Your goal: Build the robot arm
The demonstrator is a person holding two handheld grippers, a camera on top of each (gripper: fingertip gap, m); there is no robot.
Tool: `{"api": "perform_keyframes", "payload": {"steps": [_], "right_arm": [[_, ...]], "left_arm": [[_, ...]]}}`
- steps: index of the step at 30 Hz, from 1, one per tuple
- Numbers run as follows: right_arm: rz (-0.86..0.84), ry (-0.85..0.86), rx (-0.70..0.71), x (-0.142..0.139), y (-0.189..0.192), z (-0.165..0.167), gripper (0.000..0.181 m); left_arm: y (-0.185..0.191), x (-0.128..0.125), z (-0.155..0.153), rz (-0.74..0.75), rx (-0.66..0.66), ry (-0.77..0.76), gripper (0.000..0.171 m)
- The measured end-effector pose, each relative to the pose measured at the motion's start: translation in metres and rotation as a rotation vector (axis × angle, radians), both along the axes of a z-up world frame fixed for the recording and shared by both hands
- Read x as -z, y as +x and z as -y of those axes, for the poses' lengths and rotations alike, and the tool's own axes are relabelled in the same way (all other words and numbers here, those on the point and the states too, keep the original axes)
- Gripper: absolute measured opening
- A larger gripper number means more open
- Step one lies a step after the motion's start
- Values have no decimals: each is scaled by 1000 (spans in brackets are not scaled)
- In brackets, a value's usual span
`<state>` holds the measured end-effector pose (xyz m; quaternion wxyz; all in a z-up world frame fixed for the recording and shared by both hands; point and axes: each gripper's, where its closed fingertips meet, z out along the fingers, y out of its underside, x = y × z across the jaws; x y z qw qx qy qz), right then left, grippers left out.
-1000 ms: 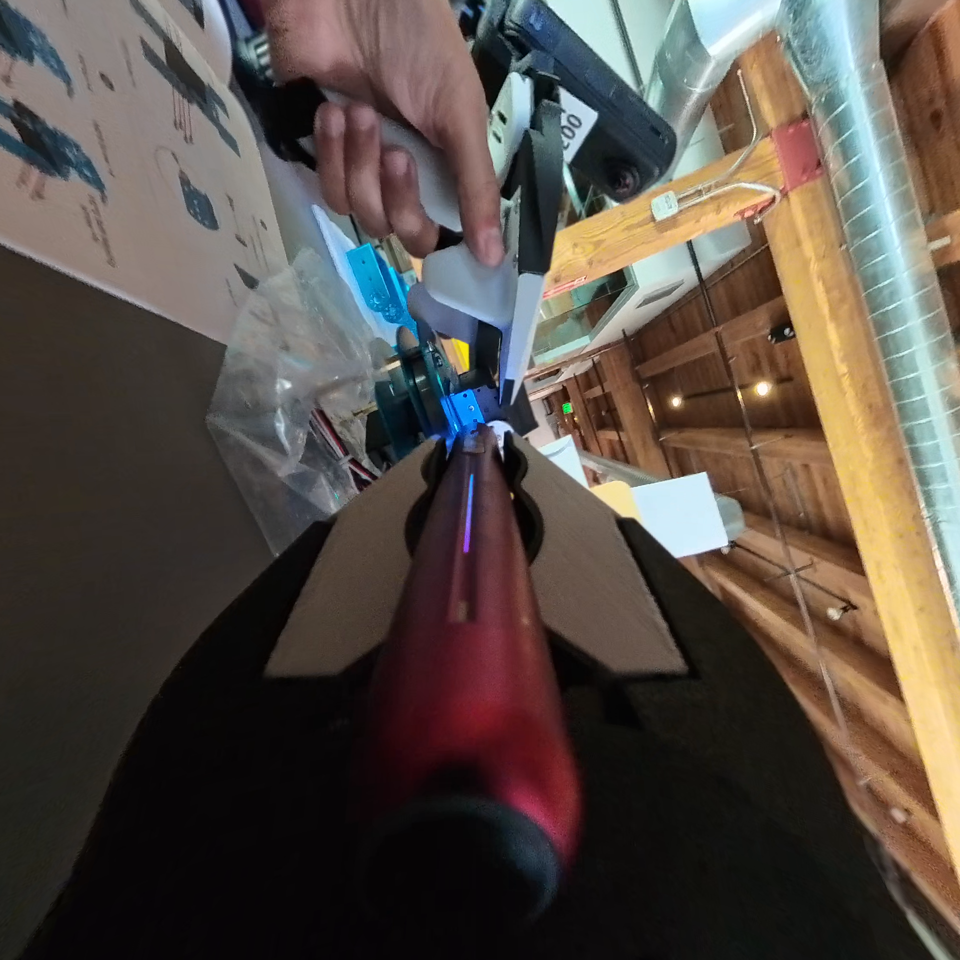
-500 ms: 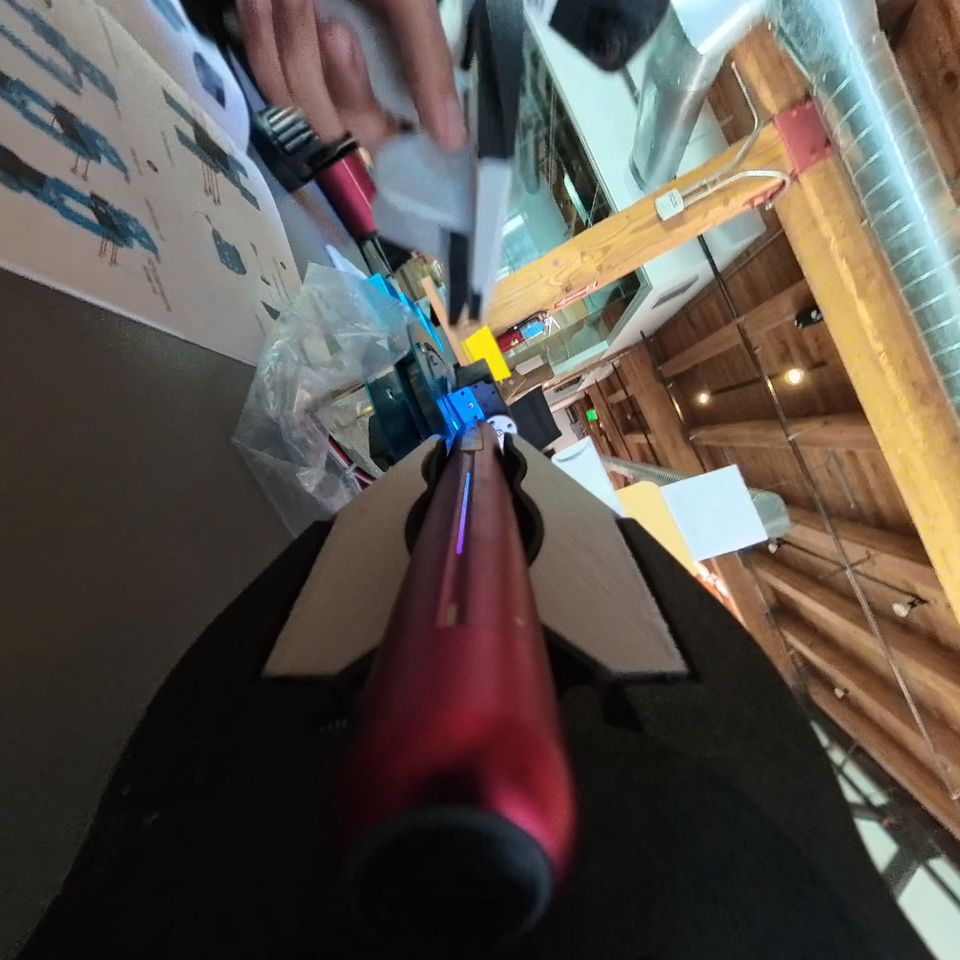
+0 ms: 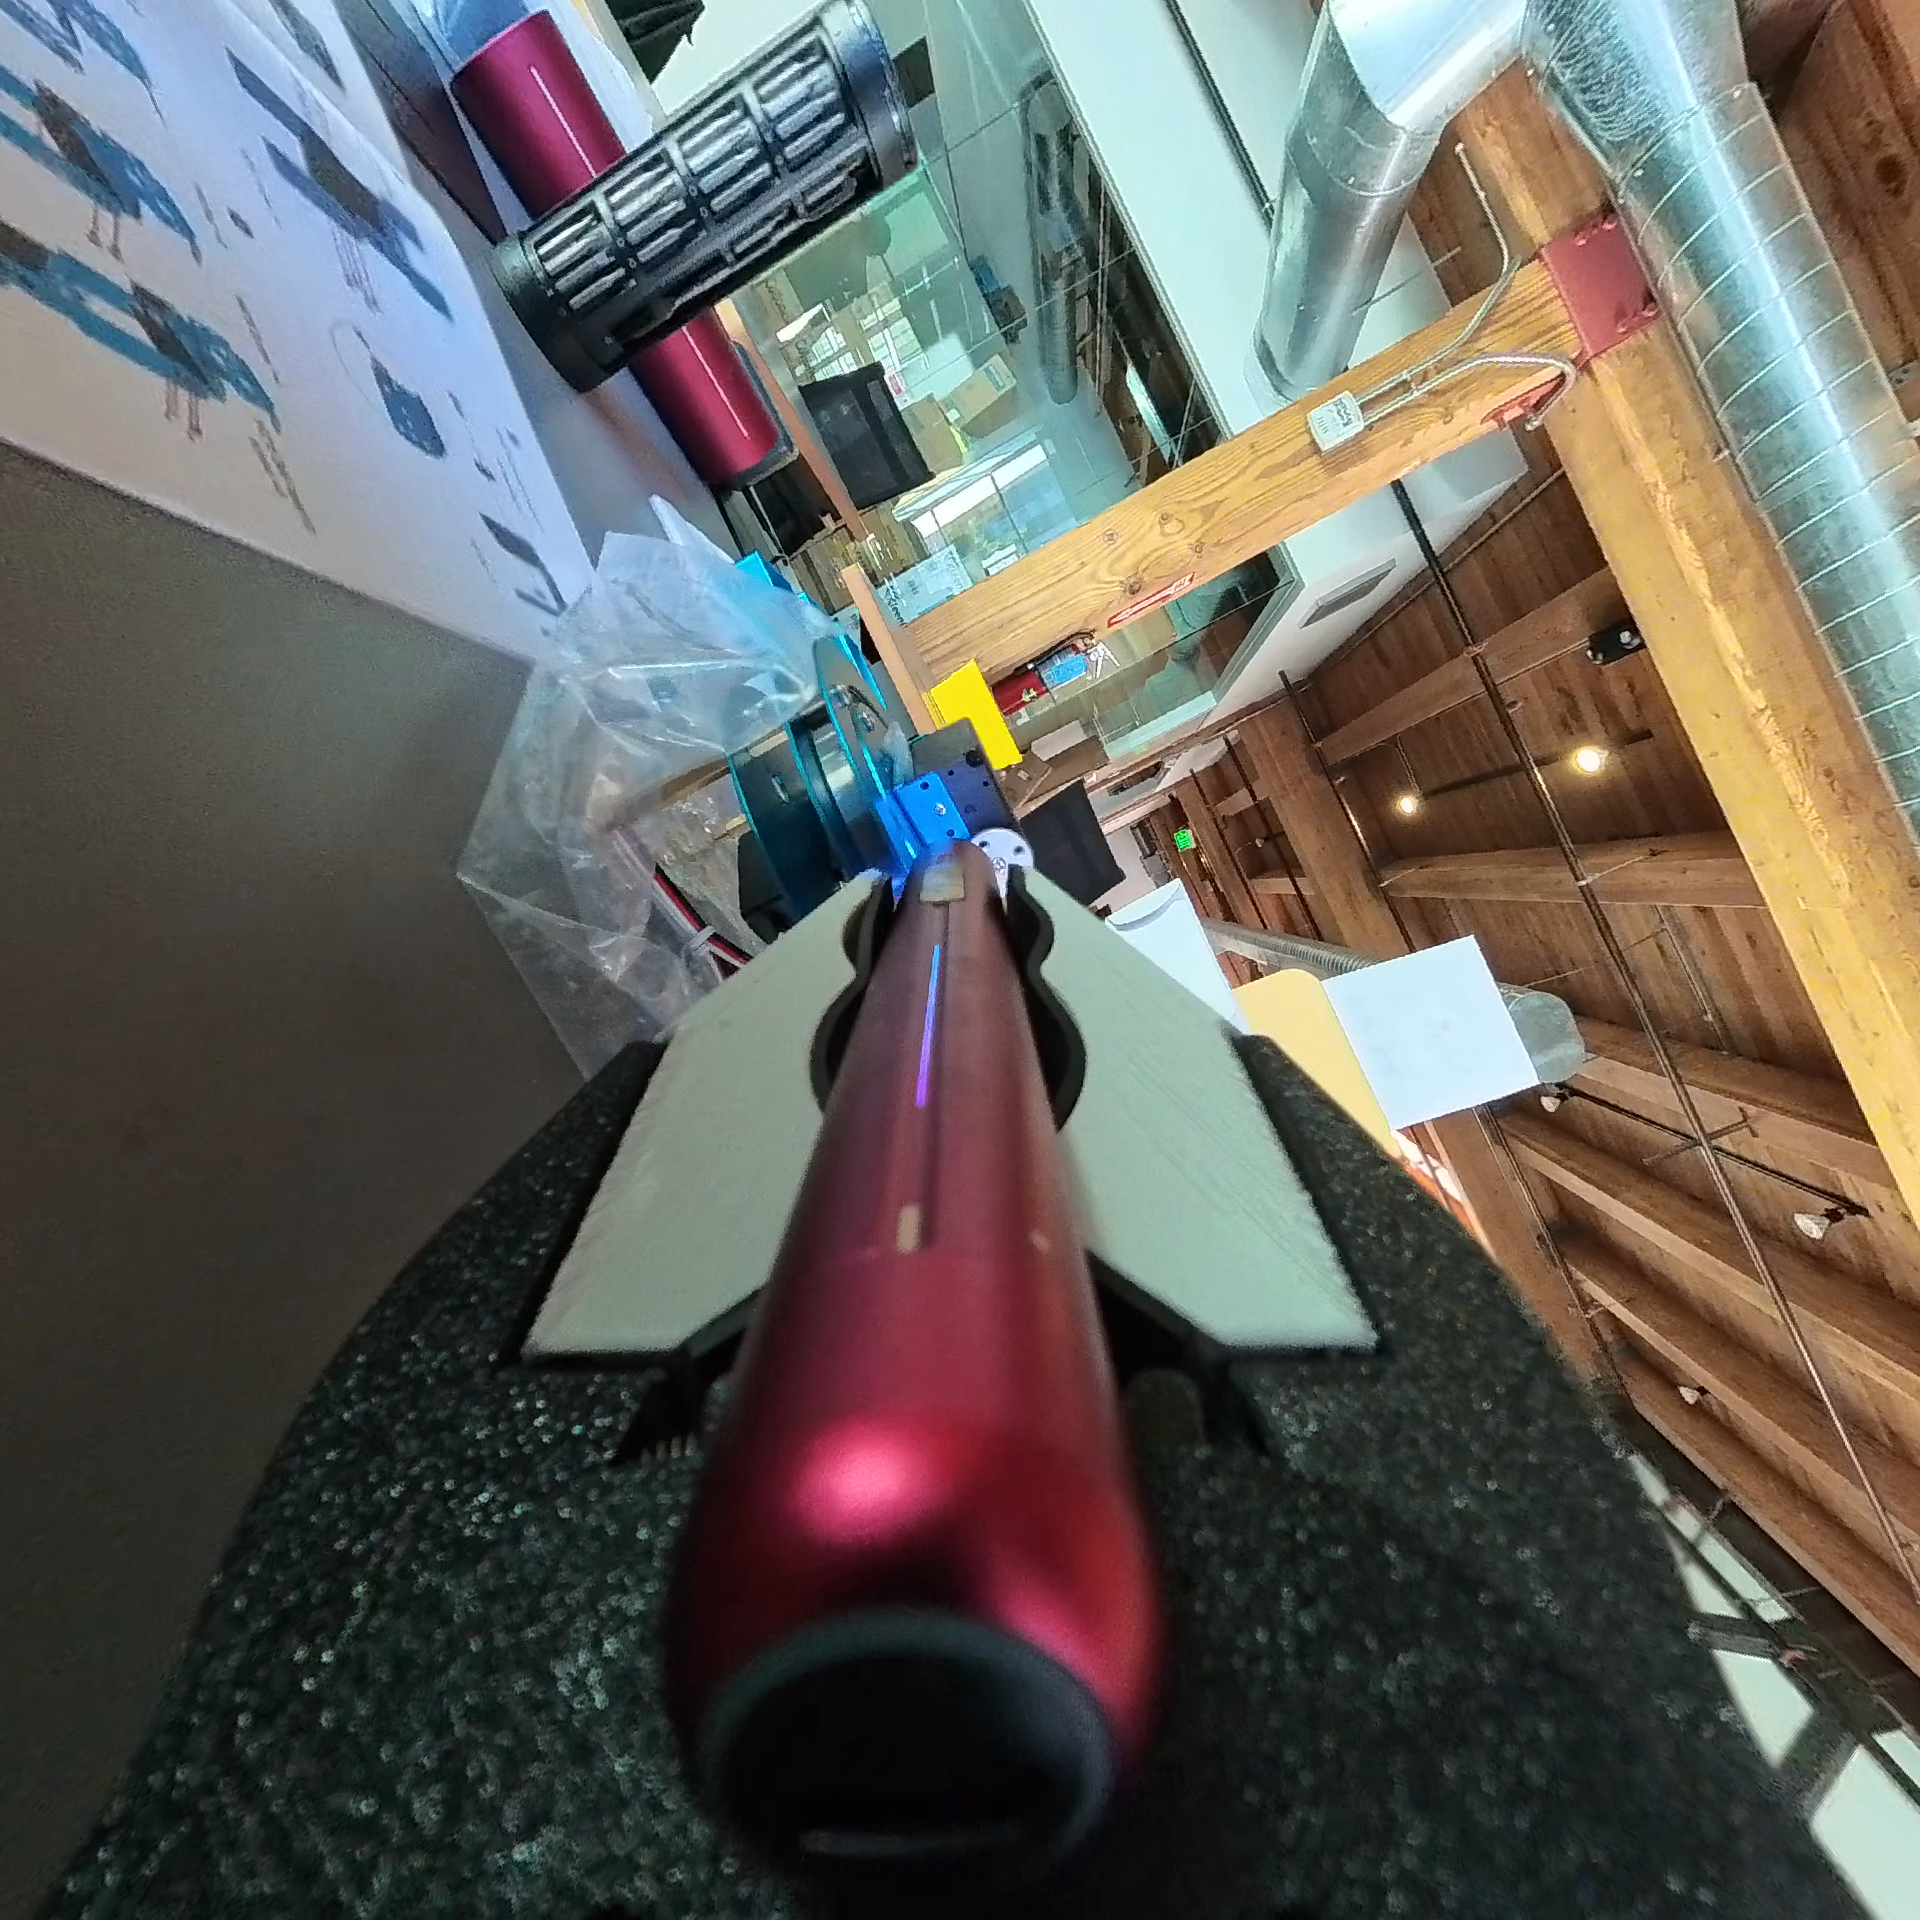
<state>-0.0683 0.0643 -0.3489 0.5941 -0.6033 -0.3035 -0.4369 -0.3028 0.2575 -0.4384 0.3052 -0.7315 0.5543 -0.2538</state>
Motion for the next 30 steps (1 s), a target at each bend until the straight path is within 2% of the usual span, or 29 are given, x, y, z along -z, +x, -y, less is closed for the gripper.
{"api": "perform_keyframes", "payload": {"steps": [5,9,11,12,14,16,17,19,20,23,25,28,30], "right_arm": [[-12,1,-4,0,1,0,20],[-32,2,-10,-1,1,0,20],[-41,2,-10,-1,2,0,20],[-43,2,-9,-1,2,0,20],[-37,2,-4,-1,2,-1,20],[-30,2,3,-1,2,-1,20],[-25,2,5,0,2,-1,20],[-26,2,4,0,2,-1,20],[-34,2,0,0,2,-1,20],[-113,3,-22,-3,5,0,20],[-171,5,-39,-4,7,0,20],[-184,-16,-18,0,13,-1,20],[-170,-19,-24,-1,11,-1,20]], "left_arm": [[-62,-1,-25,-24,-166,62,64],[-113,-5,-62,-94,-286,83,63],[-111,-15,-68,-69,-290,59,64],[-97,-31,-66,-15,-280,40,66],[-43,-83,-46,163,-209,47,66],[31,-132,-1,334,-76,10,65],[70,-142,30,364,27,-45,65],[140,-140,85,320,218,-142,70],[170,-138,100,315,271,-161,72],[242,-126,107,325,340,-195,80],[268,-117,103,332,345,-238,94],[274,-106,110,357,408,-299,73],[273,-96,111,344,423,-276,67]]}}
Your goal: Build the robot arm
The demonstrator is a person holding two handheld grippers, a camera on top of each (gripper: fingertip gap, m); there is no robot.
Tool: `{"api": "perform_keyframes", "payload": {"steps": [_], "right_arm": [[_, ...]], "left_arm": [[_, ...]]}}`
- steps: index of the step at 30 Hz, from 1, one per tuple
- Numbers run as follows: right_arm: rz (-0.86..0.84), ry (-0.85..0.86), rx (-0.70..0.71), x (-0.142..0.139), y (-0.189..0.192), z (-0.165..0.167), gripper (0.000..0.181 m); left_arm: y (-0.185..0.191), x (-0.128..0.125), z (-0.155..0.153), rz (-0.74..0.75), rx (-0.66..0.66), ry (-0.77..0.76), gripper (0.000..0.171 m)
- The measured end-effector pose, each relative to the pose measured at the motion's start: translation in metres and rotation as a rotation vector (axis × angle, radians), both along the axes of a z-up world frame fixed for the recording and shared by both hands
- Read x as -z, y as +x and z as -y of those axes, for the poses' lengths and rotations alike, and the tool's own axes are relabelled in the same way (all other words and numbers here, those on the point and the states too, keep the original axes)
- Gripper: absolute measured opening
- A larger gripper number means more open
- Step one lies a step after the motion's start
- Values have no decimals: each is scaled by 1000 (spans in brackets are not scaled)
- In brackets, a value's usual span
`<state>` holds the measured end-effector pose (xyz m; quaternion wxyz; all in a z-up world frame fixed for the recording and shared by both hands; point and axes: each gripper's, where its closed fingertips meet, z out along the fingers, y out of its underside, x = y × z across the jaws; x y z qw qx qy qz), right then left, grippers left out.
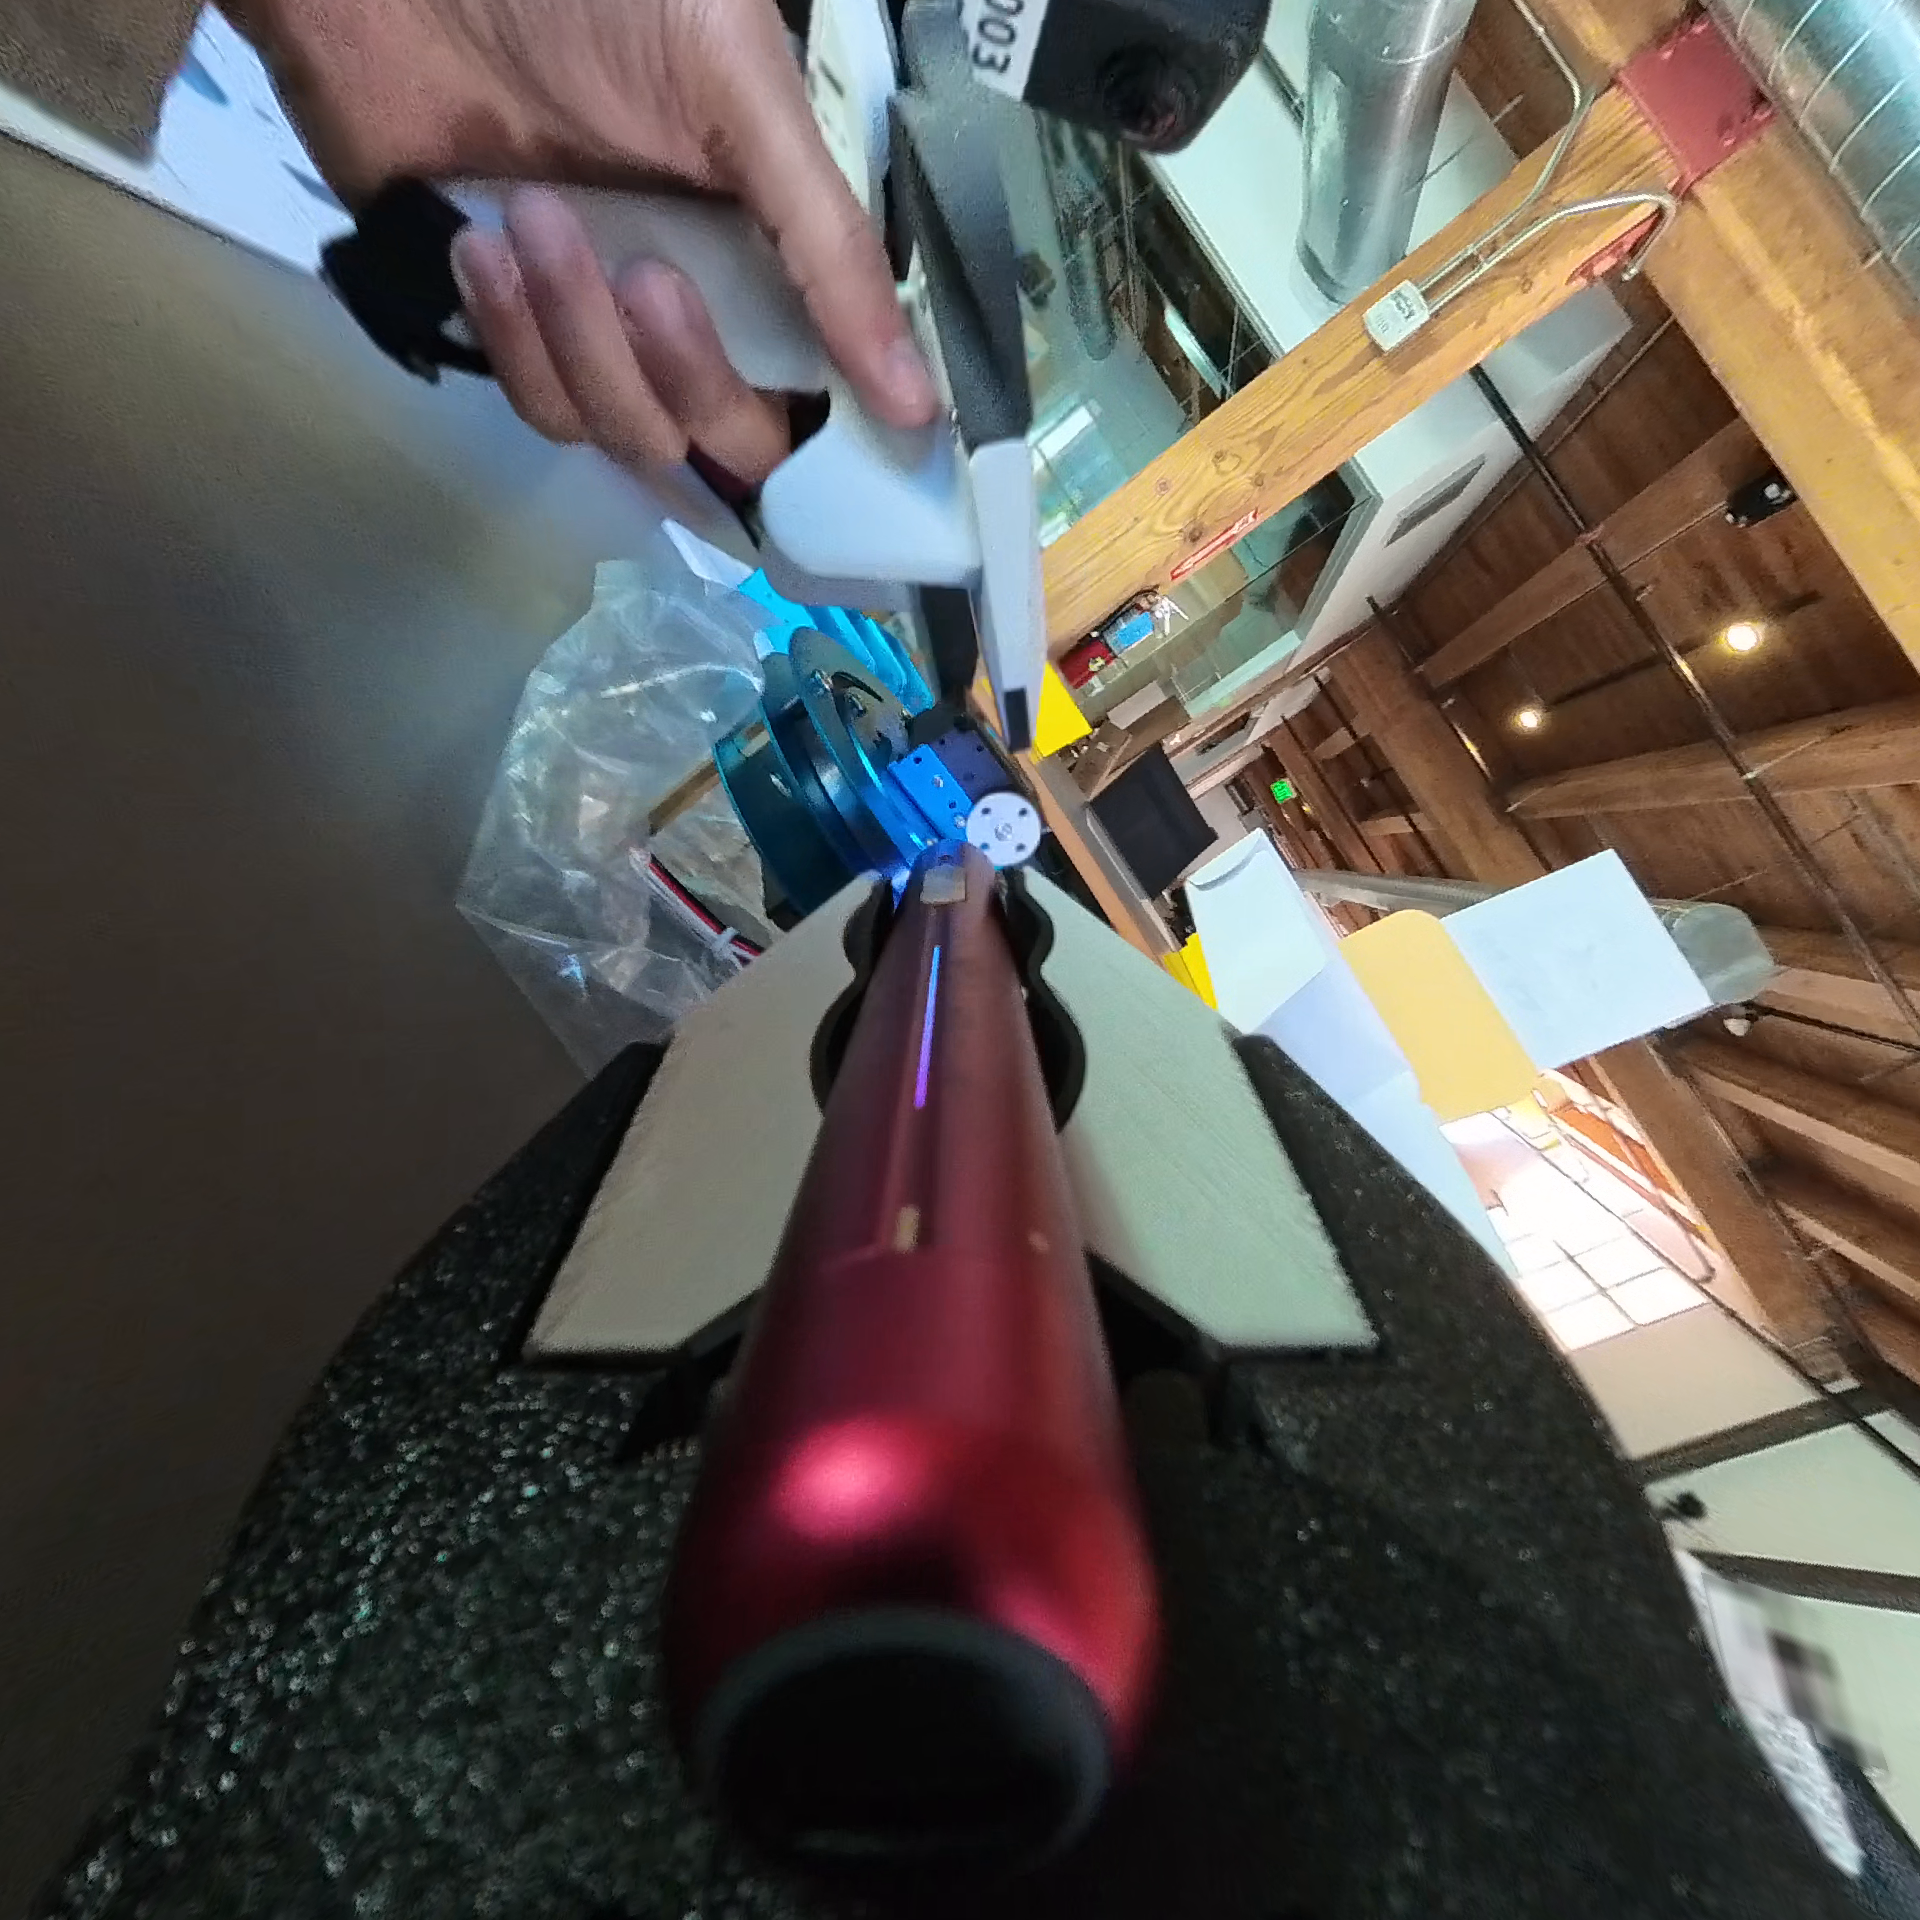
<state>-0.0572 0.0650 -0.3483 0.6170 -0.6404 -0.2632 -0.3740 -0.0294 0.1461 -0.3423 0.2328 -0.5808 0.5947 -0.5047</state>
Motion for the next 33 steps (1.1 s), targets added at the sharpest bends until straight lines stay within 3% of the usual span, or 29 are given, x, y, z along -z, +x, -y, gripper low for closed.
{"api": "perform_keyframes", "payload": {"steps": [6,7,9,12,16,22,26,29,33], "right_arm": [[100,15,-22,-4,-13,11,20],[136,31,-22,-7,-15,14,20],[170,62,-32,-13,-17,20,20],[84,57,-71,-14,-15,27,20],[-281,27,-98,-25,-3,41,20],[-1170,-16,-258,-38,10,63,20],[-1618,-2,-332,-36,34,65,19],[-1751,-26,-376,-31,46,62,20],[-1817,-38,-371,-22,47,60,20]], "left_arm": [[-2,5,11,61,73,67,58],[-2,7,9,62,68,79,49],[-4,8,9,63,64,67,45],[-7,8,13,57,15,84,45],[-14,7,21,44,-114,91,44],[-29,8,35,-1,-404,80,44],[-35,7,50,-17,-566,98,45],[-40,-1,69,3,-436,192,66],[-51,-30,71,20,-81,547,65]]}}
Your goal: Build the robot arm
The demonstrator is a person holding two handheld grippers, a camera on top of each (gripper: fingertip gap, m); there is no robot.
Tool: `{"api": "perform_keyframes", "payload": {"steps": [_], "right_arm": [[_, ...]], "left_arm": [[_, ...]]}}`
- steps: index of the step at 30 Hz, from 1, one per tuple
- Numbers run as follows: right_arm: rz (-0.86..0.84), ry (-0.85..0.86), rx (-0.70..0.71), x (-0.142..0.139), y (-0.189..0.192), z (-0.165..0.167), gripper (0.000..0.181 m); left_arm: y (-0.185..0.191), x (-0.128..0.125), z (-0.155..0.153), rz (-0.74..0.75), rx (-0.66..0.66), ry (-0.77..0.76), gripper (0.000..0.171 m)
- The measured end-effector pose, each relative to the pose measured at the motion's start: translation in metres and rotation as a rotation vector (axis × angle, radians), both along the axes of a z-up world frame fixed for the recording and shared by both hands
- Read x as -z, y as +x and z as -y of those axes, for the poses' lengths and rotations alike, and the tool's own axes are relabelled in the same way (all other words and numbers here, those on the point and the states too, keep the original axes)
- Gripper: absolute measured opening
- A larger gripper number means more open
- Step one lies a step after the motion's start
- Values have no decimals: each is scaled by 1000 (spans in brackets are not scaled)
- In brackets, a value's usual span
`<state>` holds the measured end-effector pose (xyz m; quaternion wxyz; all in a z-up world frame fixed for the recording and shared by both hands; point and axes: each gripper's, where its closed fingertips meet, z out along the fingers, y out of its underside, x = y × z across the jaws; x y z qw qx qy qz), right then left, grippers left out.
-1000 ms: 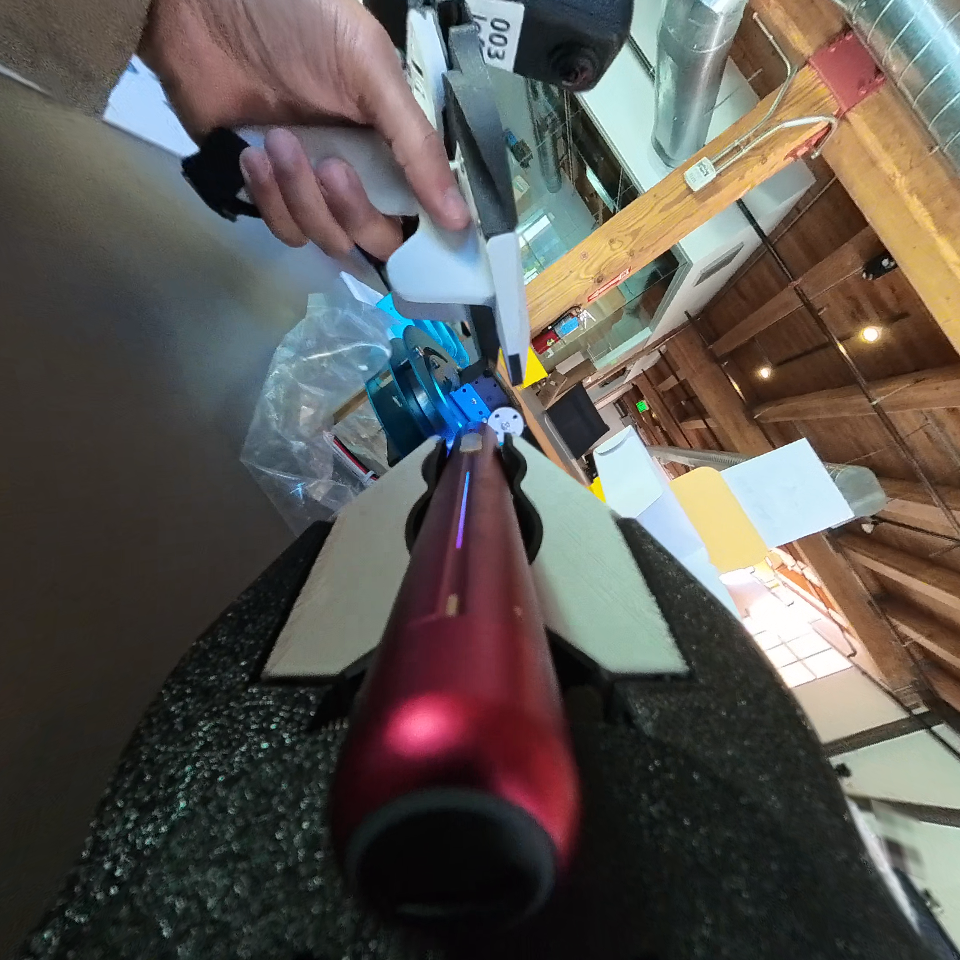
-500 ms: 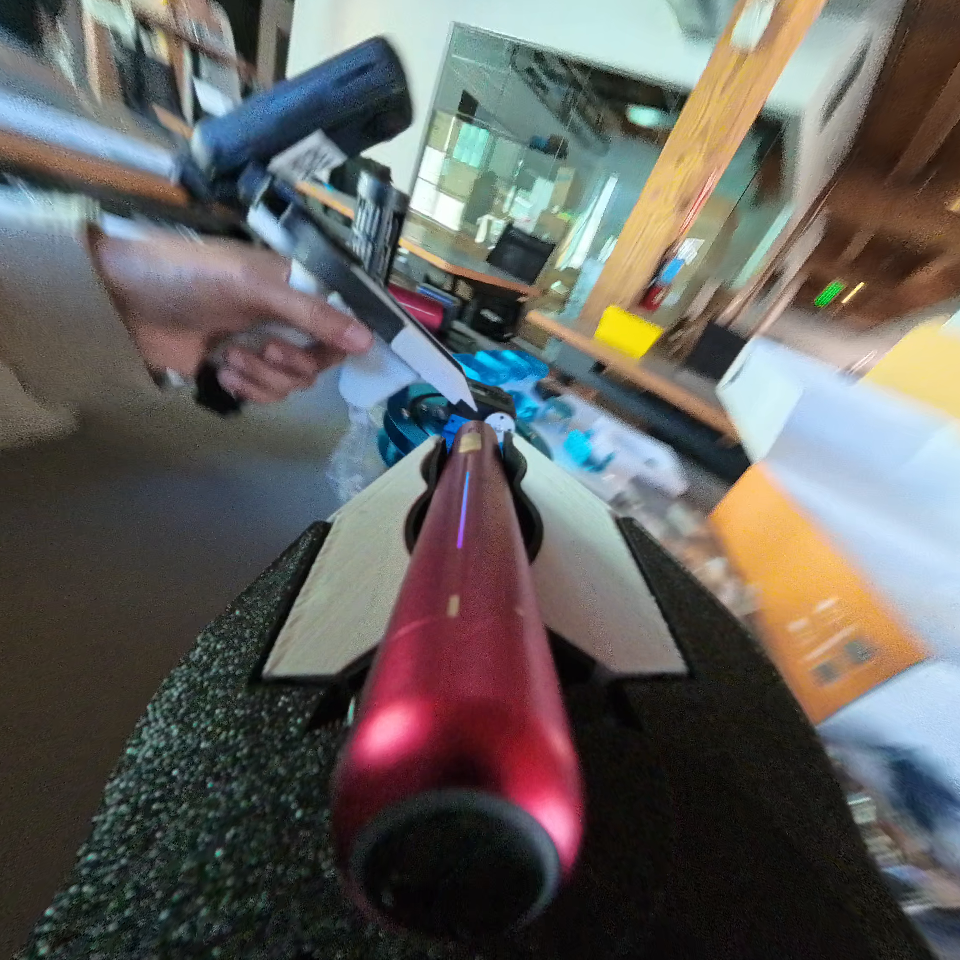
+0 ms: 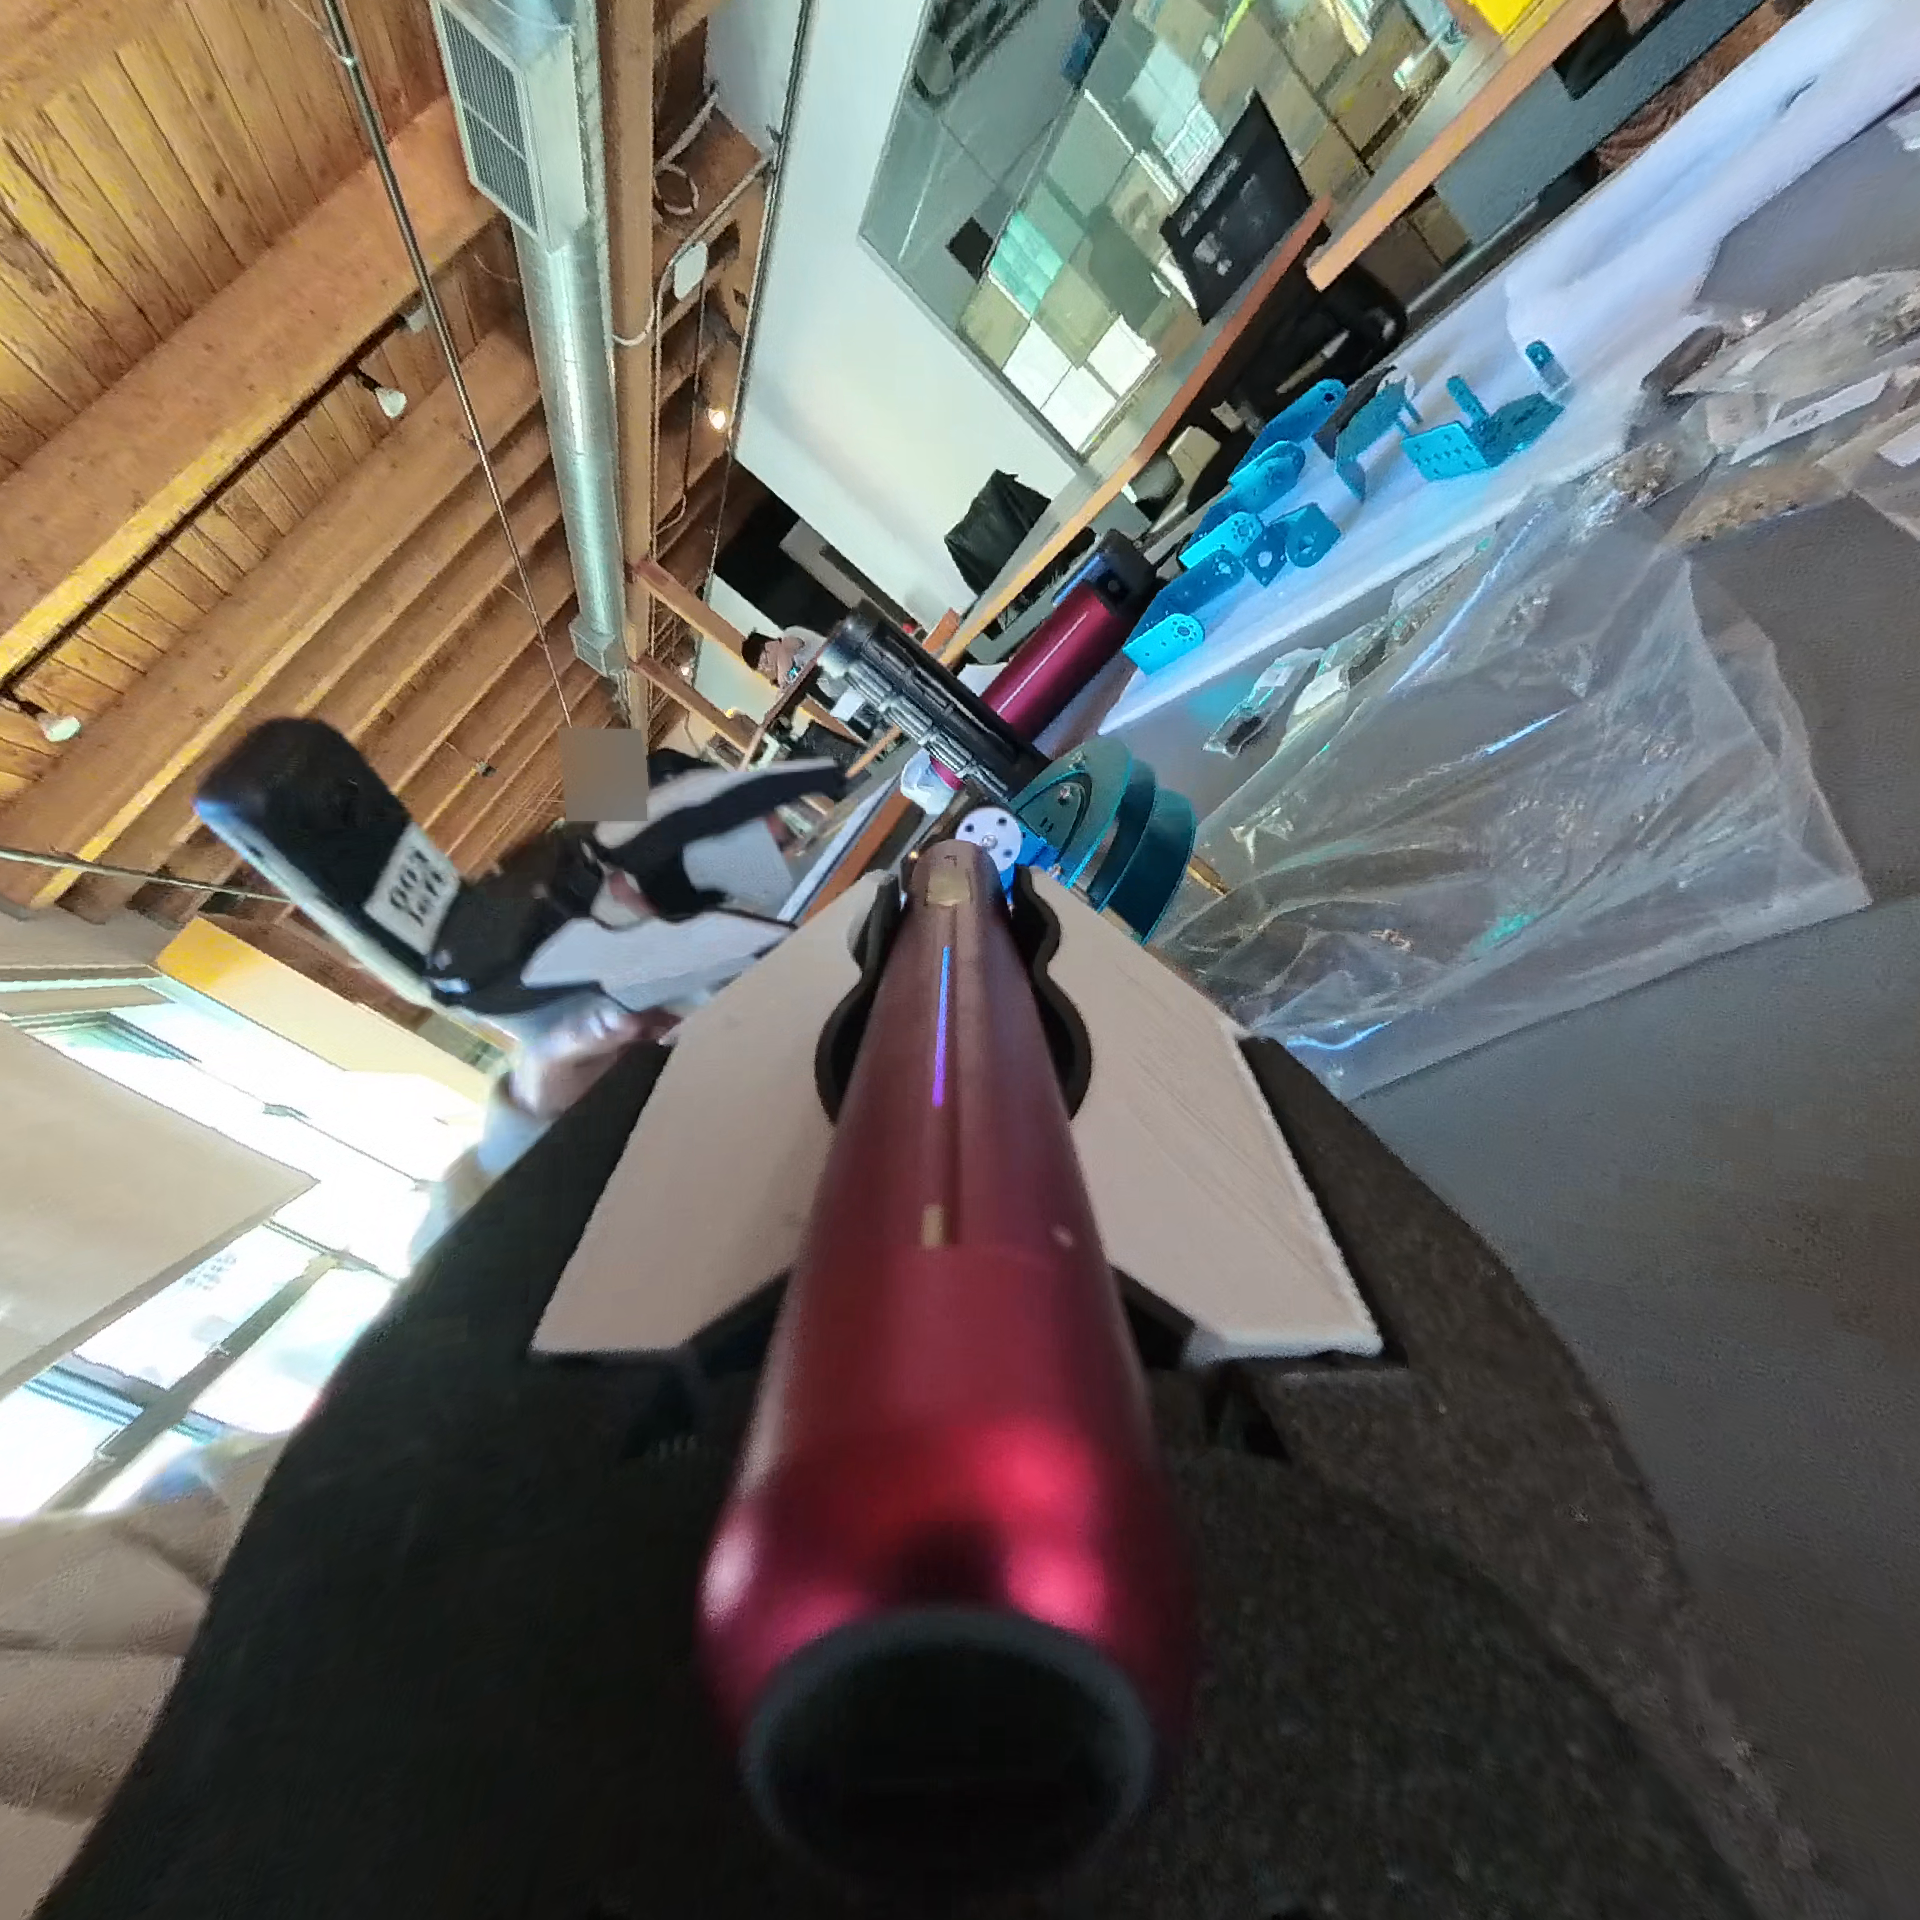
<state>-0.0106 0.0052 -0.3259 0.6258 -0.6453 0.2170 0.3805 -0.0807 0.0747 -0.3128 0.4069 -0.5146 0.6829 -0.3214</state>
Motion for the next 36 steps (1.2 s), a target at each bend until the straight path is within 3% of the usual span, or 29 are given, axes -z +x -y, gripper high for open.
{"api": "perform_keyframes", "payload": {"steps": [1,4,8,10,13,17,20,22,25,27,30,35,36], "right_arm": [[25,1,14,2,-2,0,20],[312,40,39,3,-17,5,20],[552,140,-16,-20,-30,15,20],[568,126,-45,-22,-25,12,21],[570,90,-86,-16,-18,0,21],[821,53,-86,-2,-19,1,21],[725,8,-151,-6,-15,9,21],[640,43,-121,-16,-7,11,21],[748,110,-37,-14,-11,9,21],[886,166,-4,-12,-23,7,21],[1275,277,3,-15,-42,6,20],[1813,469,-127,15,-56,1,20],[1910,522,-82,17,-53,0,20]], "left_arm": [[0,-4,1,-60,81,43,64],[8,-4,-8,-263,206,105,67],[6,-1,-9,-304,316,92,62],[7,14,-17,-332,334,163,66],[11,28,-10,-372,402,145,68],[22,43,-7,-415,468,153,60],[25,45,-6,-399,484,131,52],[26,44,-5,-372,484,101,51],[26,44,-5,-327,489,58,51],[27,43,-5,-300,500,45,52],[27,43,-5,-266,520,32,51],[27,42,-5,-211,535,10,52],[27,42,-5,-199,534,3,51]]}}
